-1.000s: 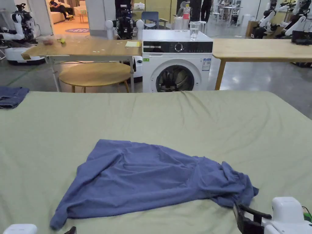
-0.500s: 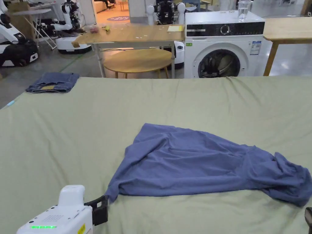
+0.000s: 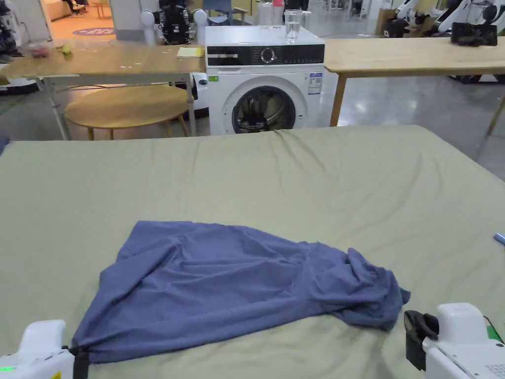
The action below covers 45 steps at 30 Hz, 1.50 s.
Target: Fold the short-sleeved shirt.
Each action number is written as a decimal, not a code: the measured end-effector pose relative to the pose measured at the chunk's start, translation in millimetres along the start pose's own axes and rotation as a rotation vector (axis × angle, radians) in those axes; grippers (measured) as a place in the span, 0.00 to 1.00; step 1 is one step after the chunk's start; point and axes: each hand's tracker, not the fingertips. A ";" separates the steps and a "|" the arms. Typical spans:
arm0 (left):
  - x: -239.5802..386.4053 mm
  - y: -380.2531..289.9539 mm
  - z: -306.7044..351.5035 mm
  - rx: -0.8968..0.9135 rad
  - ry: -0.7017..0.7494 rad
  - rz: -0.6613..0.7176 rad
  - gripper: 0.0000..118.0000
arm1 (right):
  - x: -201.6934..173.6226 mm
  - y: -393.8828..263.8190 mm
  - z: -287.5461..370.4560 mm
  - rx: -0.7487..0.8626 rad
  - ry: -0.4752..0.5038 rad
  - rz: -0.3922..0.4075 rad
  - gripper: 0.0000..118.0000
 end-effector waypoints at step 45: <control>6.3 256.1 173.1 0.460 0.191 -0.099 0.00 | -10.8 335.7 5.3 0.368 0.102 0.145 0.00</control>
